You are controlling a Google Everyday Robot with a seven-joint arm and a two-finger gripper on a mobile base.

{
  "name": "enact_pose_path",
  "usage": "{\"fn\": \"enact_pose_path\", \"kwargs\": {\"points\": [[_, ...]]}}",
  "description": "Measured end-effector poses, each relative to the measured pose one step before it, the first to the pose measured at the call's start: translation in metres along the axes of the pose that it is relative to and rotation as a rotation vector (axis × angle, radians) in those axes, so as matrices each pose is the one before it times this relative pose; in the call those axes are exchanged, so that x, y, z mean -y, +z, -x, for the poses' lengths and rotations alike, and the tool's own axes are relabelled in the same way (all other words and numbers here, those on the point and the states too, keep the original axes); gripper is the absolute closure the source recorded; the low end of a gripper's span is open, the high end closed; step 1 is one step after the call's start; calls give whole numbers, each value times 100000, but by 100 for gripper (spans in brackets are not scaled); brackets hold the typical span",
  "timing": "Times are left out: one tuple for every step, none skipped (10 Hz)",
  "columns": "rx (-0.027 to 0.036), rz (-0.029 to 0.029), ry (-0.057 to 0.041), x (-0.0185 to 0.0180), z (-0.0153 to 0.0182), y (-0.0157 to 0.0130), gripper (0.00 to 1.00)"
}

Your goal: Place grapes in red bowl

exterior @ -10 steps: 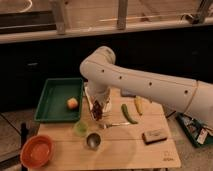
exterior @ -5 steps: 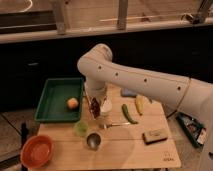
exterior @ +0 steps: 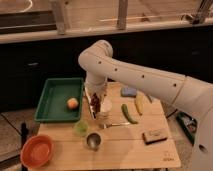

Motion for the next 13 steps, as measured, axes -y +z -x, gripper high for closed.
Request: {"fn": "enact_pose_path", "kwargs": {"points": [[114, 28, -779, -134, -856, -67, 97], [-147, 379, -504, -227, -736, -1, 97], [219, 43, -1344, 208, -393, -78, 97], [316, 129, -1941, 575, -260, -47, 97], [100, 171, -1323, 495, -186, 20, 97], [-185, 384, -1168, 119, -412, -22, 97], [203, 495, -791, 70, -223, -12, 97], [14, -116, -2806, 1077, -573, 59, 97], [669, 130, -2502, 769, -366, 29, 97], [-41, 439, -1194, 45, -492, 80, 97], [286, 126, -1172, 8, -398, 5, 97], [334, 65, -1263, 126, -482, 48, 97], [285, 49, -998, 157, -471, 61, 97]]}}
